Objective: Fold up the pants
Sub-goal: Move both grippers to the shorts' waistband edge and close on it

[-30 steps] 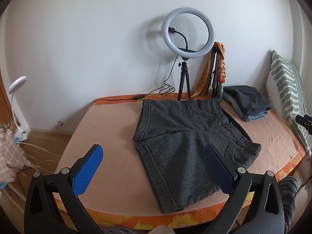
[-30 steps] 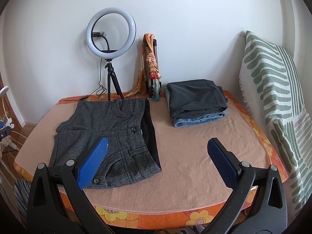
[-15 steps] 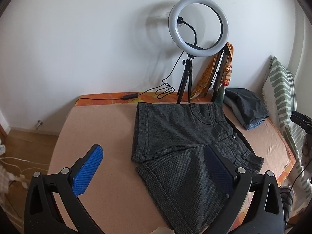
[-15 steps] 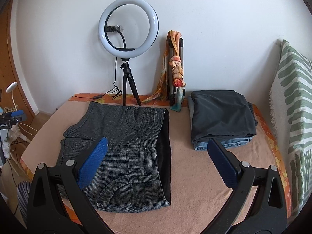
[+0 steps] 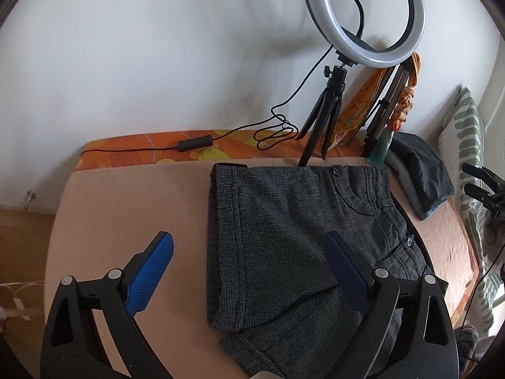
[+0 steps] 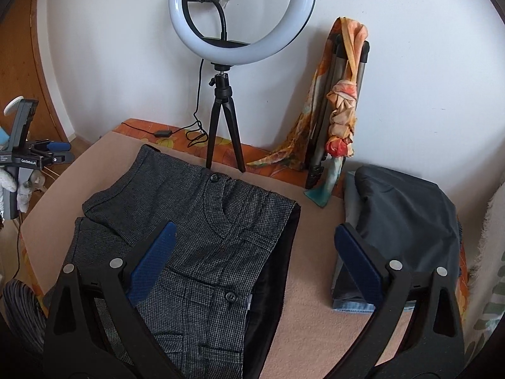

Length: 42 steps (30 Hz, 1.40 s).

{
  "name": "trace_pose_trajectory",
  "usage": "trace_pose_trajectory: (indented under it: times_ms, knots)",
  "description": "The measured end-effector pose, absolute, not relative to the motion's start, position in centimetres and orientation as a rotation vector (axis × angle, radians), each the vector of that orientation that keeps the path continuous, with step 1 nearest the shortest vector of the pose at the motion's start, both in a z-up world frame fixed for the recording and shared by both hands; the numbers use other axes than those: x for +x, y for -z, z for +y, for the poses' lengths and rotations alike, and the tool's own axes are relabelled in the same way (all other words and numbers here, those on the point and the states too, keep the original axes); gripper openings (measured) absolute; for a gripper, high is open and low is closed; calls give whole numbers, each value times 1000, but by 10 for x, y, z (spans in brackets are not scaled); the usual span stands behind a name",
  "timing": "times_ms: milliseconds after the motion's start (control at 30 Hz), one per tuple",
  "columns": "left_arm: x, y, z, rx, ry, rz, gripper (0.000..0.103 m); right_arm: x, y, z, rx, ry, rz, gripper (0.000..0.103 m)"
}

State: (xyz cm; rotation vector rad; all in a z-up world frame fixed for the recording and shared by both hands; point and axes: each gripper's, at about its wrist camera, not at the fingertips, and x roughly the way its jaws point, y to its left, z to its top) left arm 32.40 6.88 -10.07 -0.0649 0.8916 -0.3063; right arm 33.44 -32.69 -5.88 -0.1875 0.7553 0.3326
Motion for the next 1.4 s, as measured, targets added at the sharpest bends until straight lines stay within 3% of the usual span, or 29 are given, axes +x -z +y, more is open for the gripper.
trace_pose_trajectory:
  times_ms: [467,933,1067,1100,1167,1267,1400]
  knots:
    - [443,173,61,-115,304,956,95,454,139,-290,-305,-424,853,99]
    - [482,209,62,-153,280,1008,95,509,206,-282,-391,-455,989,99]
    - [484,216,57,-129,285,1012,79,517,218,-285,-401,-445,1024,99]
    - [485,217,56,-131,291,1011,75,518,220,-287,-394,-448,1033,96]
    - [485,219,55,-152,324,1007,57,522,224,-288,-380,-461,1051,91]
    - [483,220,53,-152,332,989,45,522,228,-288,-372,-484,1066,78]
    - [479,218,55,-161,350,961,38,519,230,-287,-359,-515,1089,46]
